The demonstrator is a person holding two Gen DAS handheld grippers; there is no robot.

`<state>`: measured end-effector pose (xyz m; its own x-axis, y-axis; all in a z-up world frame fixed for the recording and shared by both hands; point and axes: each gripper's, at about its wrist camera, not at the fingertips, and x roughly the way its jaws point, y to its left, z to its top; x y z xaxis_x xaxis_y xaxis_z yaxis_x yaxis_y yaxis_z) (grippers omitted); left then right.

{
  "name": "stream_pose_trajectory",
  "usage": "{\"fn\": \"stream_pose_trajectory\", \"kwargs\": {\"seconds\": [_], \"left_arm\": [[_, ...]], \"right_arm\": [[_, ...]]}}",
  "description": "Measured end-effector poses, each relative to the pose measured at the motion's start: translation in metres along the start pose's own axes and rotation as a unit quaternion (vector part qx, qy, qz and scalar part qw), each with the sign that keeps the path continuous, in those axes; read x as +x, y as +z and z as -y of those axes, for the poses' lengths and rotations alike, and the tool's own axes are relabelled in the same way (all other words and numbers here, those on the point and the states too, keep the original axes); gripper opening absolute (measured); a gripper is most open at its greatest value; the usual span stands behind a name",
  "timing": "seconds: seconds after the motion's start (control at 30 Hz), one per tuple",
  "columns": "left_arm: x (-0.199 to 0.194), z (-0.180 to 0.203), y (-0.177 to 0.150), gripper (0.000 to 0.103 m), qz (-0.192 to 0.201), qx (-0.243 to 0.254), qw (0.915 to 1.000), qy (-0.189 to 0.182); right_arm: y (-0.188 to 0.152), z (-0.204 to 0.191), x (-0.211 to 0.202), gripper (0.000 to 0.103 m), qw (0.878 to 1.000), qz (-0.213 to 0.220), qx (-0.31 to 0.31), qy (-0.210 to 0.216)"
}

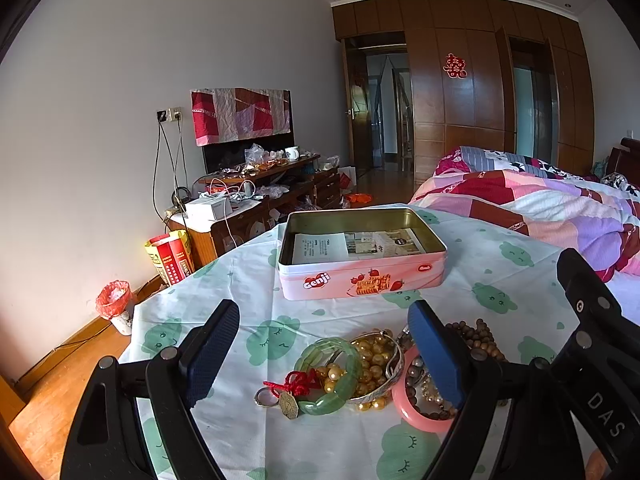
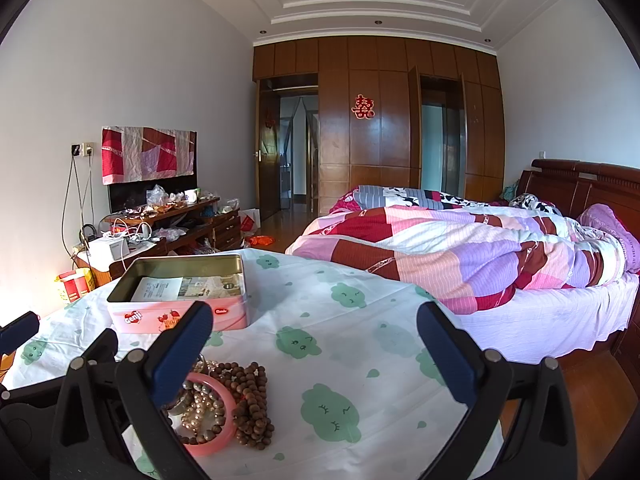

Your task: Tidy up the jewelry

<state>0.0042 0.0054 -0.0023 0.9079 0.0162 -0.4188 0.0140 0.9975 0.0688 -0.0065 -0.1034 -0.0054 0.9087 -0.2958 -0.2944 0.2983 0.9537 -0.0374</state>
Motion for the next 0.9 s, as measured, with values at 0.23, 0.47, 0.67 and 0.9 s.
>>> {"fn": "stream_pose_trajectory", "kwargs": {"seconds": [0.23,0.47,0.67,0.9], "left_arm": [[-0.0003,-0.0005,0.0005,0.087,0.003,-0.001,1.0,0.002],[-0.0006,-0.0004,0.0005,0.087,0.003,-0.002,1.0,0.002],[-0.0005,-0.0006,0.0004,0.087,0.003,-0.001,1.0,0.001],[-0.0006,-0.0008,0.0005,0.087,0.003,-0.001,1.0,0.002]], "right_arm": [[0.001,0.0002,0.0004,0.103,1.0,0.001,0.0,0.0],[0.0009,0.0004,0.0,0.103,1.0,0.001,0.0,0.0],[0.0006,0.0005,-0.0001,0.103,1.0,0.002,0.0,0.0],[0.0006,0.0005,-0.0001,0.103,1.0,0.002,0.0,0.0]]}}
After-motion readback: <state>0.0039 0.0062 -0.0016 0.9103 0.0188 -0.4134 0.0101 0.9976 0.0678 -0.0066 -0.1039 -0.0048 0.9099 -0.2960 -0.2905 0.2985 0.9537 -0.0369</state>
